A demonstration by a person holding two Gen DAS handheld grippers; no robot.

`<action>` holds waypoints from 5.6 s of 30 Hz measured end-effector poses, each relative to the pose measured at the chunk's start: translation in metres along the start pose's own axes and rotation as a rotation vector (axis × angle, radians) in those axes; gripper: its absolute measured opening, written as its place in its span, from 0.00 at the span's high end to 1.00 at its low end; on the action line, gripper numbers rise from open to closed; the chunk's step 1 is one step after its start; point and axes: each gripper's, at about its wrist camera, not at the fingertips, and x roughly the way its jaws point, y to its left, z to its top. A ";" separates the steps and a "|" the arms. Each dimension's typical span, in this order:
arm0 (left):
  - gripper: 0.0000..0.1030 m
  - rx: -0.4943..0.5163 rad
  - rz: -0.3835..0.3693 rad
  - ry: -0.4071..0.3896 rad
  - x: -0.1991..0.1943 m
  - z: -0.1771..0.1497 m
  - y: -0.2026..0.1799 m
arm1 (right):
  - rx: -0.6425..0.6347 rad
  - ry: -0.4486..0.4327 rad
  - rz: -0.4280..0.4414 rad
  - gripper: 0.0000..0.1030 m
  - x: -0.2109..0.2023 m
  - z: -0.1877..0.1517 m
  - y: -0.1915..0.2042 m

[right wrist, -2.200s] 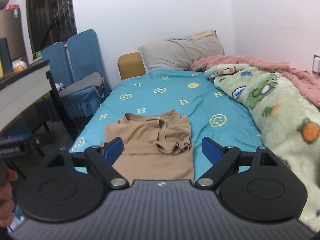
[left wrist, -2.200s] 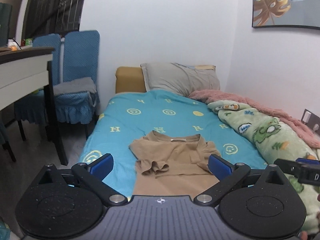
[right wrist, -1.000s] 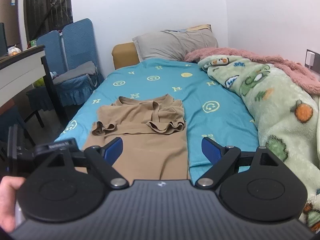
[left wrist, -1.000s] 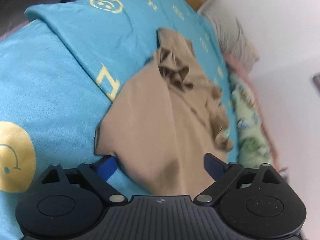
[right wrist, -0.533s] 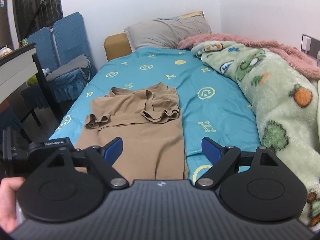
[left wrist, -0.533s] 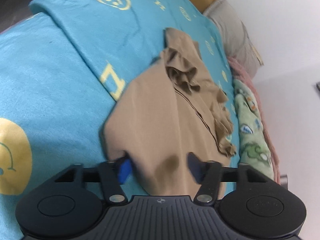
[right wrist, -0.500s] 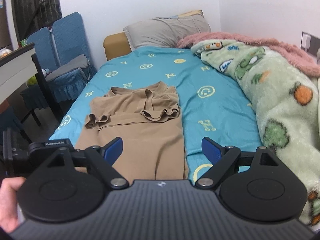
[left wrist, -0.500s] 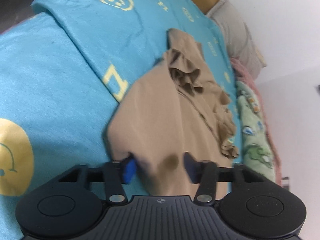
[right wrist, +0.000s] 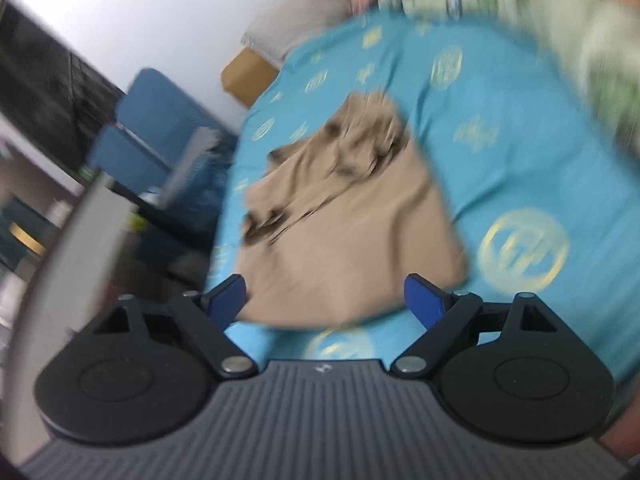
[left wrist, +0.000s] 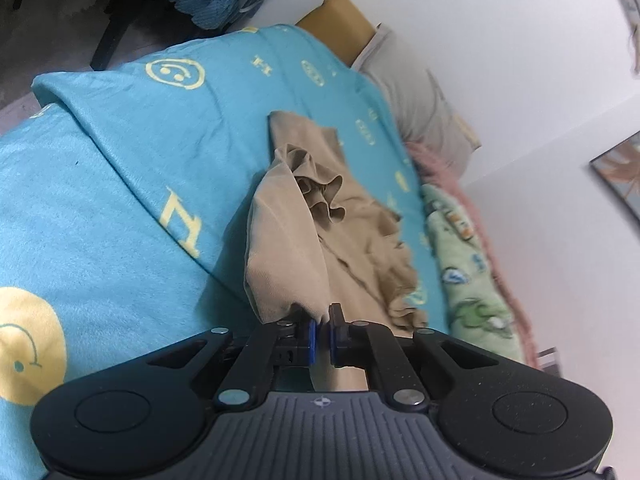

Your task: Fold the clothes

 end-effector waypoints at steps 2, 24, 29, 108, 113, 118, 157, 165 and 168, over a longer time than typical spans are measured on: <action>0.96 -0.020 -0.022 -0.003 -0.008 0.000 0.002 | 0.127 0.093 0.092 0.14 0.016 -0.006 -0.007; 0.96 -0.202 -0.092 -0.023 -0.001 0.011 0.033 | 0.574 -0.218 -0.031 0.64 0.082 -0.014 -0.054; 0.96 -0.162 -0.101 -0.037 -0.008 0.010 0.029 | 0.430 -0.290 -0.052 0.88 0.066 -0.016 -0.034; 0.19 0.678 0.354 0.056 0.072 0.007 -0.073 | -0.392 0.005 -0.328 0.56 0.105 0.061 0.058; 0.19 0.681 0.391 0.111 0.095 0.003 -0.060 | -0.410 0.093 -0.437 0.59 0.140 0.059 0.029; 0.19 0.686 0.405 0.123 0.101 0.002 -0.054 | -0.420 0.086 -0.436 0.57 0.142 0.052 0.032; 0.15 -0.041 0.133 0.473 0.026 -0.057 -0.008 | -0.024 0.040 -0.330 0.58 0.053 0.009 -0.004; 0.20 -0.065 -0.025 0.249 0.002 -0.051 -0.004 | 0.061 0.011 -0.304 0.59 0.047 0.012 -0.015; 0.20 -0.088 0.037 0.282 0.009 -0.055 0.003 | 0.061 0.012 -0.308 0.58 0.048 0.013 -0.014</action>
